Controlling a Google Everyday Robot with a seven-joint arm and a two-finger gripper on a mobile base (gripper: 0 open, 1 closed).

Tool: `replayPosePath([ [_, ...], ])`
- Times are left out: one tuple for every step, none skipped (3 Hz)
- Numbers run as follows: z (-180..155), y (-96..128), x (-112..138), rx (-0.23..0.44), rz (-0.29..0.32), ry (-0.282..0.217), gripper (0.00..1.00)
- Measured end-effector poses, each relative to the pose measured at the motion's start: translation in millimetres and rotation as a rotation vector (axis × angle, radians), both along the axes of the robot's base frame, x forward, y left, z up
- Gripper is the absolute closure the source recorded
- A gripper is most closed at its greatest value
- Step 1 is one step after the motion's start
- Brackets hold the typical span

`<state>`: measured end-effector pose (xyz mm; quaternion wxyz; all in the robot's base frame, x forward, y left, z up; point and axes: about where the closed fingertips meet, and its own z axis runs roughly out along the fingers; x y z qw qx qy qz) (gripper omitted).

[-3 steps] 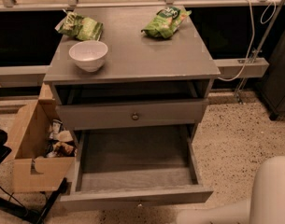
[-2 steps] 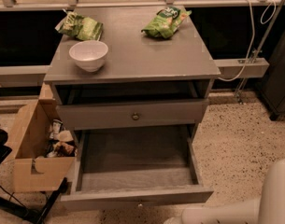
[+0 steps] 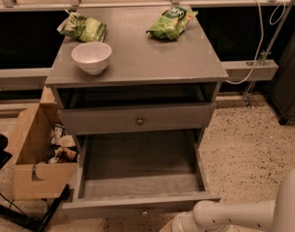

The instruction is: Close middle drawer

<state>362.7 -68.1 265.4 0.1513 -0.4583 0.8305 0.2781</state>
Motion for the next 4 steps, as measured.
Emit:
replayPosePath([
  [-6, 1, 24, 0.006, 0.01, -0.016, 1.0],
  [-9, 1, 36, 0.011, 0.015, -0.023, 1.0],
  [-9, 1, 36, 0.011, 0.015, -0.023, 1.0],
  [-6, -2, 52, 0.012, 0.012, -0.033, 1.0],
])
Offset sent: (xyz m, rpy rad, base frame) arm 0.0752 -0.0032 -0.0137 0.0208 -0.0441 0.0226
